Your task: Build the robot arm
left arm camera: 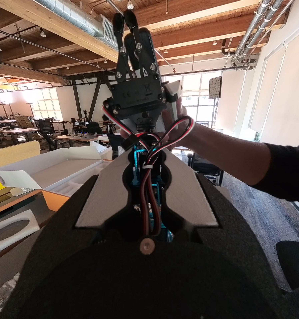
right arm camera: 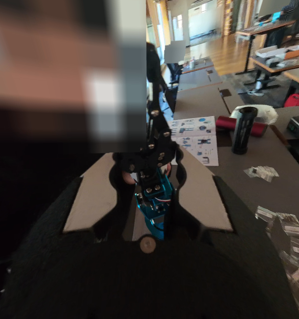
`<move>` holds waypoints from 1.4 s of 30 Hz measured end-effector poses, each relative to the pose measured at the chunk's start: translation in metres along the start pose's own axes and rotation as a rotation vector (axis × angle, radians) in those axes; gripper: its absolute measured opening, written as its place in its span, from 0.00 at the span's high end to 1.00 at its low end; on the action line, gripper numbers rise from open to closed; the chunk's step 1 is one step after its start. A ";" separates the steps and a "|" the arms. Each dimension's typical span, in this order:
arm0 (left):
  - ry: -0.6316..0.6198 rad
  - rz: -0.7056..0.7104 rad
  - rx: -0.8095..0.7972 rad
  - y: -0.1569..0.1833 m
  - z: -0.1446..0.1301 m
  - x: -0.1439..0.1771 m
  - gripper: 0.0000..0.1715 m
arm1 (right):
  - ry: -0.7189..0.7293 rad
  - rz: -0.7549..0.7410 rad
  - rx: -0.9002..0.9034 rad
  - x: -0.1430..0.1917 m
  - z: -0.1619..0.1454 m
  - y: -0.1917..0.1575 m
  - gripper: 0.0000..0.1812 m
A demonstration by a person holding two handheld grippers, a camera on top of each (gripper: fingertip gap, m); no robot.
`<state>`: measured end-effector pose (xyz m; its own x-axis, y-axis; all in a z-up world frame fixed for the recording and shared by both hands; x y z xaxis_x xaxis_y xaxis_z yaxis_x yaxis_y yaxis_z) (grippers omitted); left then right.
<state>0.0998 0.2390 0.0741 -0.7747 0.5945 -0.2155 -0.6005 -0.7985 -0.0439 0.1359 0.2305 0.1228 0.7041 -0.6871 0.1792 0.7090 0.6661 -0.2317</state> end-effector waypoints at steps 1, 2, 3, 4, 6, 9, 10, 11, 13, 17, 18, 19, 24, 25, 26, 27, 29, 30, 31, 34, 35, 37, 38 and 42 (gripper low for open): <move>0.002 0.002 0.002 -0.001 0.000 0.000 0.86 | 0.003 0.004 -0.006 -0.001 0.001 0.001 0.65; 0.003 0.004 0.005 -0.003 0.000 0.001 0.86 | 0.009 0.006 -0.001 -0.001 0.001 0.003 0.65; 0.003 0.006 0.007 -0.004 0.000 0.001 0.86 | 0.017 0.008 0.005 -0.001 0.001 0.003 0.65; 0.003 0.007 0.009 -0.004 0.000 0.001 0.86 | 0.026 0.008 0.019 -0.001 0.001 0.004 0.65; 0.003 0.010 0.014 -0.006 0.000 0.001 0.86 | 0.046 -0.003 0.065 -0.001 0.001 0.004 0.65; 0.002 0.008 0.009 -0.005 0.000 0.000 0.86 | 0.048 -0.002 0.088 -0.001 0.001 0.003 0.66; 0.002 0.006 0.004 -0.005 0.000 0.000 0.86 | 0.048 0.003 0.087 -0.001 0.001 0.003 0.66; 0.002 0.007 0.003 -0.005 0.000 0.000 0.86 | 0.050 0.005 0.089 -0.001 0.001 0.003 0.65; 0.003 0.009 0.010 -0.006 0.000 0.001 0.86 | 0.063 -0.011 0.125 -0.001 0.002 0.003 0.65; 0.009 0.008 0.000 -0.007 0.001 0.002 0.86 | 0.050 -0.020 0.123 -0.003 0.003 0.004 0.65; 0.010 0.007 -0.003 -0.007 0.001 0.002 0.86 | 0.046 -0.015 0.112 -0.004 0.003 0.004 0.65; 0.012 0.008 -0.008 -0.006 0.001 0.002 0.86 | 0.046 -0.010 0.108 -0.004 0.003 0.004 0.65; 0.011 0.014 -0.017 -0.006 0.001 0.002 0.86 | 0.068 -0.029 0.182 -0.003 0.003 0.002 0.65; 0.010 0.014 -0.021 -0.005 0.001 0.002 0.86 | 0.062 -0.023 0.171 -0.003 0.003 0.002 0.65; 0.011 0.015 -0.025 -0.005 0.001 0.002 0.86 | 0.061 -0.020 0.171 -0.003 0.003 0.001 0.65; 0.011 0.015 -0.026 -0.005 0.001 0.002 0.86 | 0.062 -0.017 0.172 -0.003 0.003 0.002 0.65; 0.009 0.016 -0.035 -0.005 0.001 0.002 0.86 | 0.059 -0.009 0.175 -0.004 0.004 0.002 0.65; 0.006 0.017 -0.043 -0.005 0.001 0.003 0.86 | 0.055 -0.002 0.170 -0.004 0.004 0.002 0.65; 0.005 0.017 -0.051 -0.005 0.001 0.003 0.86 | 0.047 0.008 0.154 -0.004 0.004 0.002 0.65; 0.004 0.022 -0.056 -0.005 0.001 0.003 0.85 | 0.030 0.044 0.104 -0.005 0.004 0.003 0.66; 0.004 0.021 -0.057 -0.005 0.001 0.004 0.85 | 0.031 0.054 0.101 -0.006 0.004 0.003 0.66; 0.009 0.015 -0.051 -0.005 0.002 0.004 0.86 | 0.025 0.079 0.087 -0.006 0.004 0.003 0.66; 0.009 0.015 -0.050 -0.004 0.002 0.004 0.86 | 0.021 0.098 0.076 -0.006 0.004 0.002 0.66; 0.010 0.017 -0.038 -0.004 0.002 0.003 0.86 | 0.031 0.157 0.044 -0.006 0.004 0.003 0.66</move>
<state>0.0995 0.2444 0.0751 -0.7826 0.5800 -0.2259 -0.5793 -0.8115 -0.0769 0.1339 0.2379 0.1246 0.8052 -0.5819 0.1143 0.5921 0.7775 -0.2120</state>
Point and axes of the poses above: each gripper's, where its closed fingertips meet, x back along the fingers, z out of its top, y = z × x across the jaws, the point moved 3 cm from there along x, back along the fingers, and after that the axes turned 8 degrees about -z, right-handed, at the moved point
